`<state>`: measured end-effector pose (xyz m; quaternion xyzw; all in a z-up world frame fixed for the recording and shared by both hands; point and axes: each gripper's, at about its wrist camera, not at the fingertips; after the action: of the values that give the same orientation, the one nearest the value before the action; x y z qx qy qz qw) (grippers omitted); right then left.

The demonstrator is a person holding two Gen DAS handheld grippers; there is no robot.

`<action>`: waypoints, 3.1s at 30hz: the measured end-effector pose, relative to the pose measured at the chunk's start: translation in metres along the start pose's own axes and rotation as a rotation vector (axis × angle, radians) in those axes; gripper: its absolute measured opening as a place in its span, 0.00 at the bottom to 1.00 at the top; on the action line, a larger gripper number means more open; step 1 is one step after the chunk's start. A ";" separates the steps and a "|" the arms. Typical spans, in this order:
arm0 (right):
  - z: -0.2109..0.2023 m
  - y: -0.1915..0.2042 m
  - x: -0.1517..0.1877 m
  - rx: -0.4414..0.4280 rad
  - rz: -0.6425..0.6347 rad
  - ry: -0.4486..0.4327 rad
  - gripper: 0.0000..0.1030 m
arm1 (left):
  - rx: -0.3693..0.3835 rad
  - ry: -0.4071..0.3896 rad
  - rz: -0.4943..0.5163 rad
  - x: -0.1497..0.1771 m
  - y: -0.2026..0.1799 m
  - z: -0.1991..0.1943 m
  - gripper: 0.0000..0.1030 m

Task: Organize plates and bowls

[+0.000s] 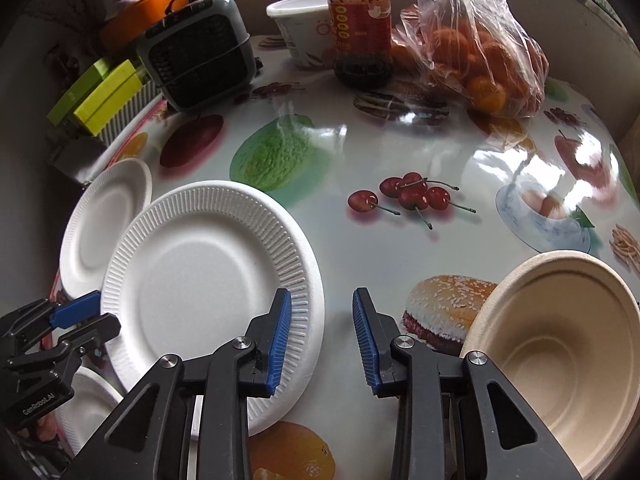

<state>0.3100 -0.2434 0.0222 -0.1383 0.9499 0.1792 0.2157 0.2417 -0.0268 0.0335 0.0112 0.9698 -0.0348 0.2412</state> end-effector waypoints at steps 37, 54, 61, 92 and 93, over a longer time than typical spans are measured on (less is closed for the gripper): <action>-0.035 0.008 0.010 -0.063 0.029 -0.091 0.15 | 0.005 -0.062 0.001 -0.002 -0.001 -0.022 0.28; -0.064 0.038 0.048 -0.101 0.006 -0.113 0.15 | -0.001 -0.097 -0.014 0.037 0.012 -0.059 0.28; -0.072 0.054 0.071 -0.119 -0.010 -0.116 0.15 | -0.003 -0.098 -0.033 0.063 0.019 -0.071 0.28; -0.065 0.091 0.150 -0.151 -0.053 -0.058 0.15 | -0.049 -0.061 -0.064 0.146 0.036 -0.082 0.28; -0.064 0.091 0.150 -0.148 -0.056 -0.057 0.15 | -0.048 -0.058 -0.065 0.147 0.036 -0.081 0.28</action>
<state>0.1255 -0.2149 0.0330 -0.1751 0.9233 0.2467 0.2367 0.0751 0.0156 0.0339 -0.0272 0.9628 -0.0194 0.2680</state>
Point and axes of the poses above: each gripper's, at about its wrist camera, not at the fingertips, and z roughly the way its jaws point, y to its left, x to its underside, and after that the axes turned 9 degrees about -x, right-handed
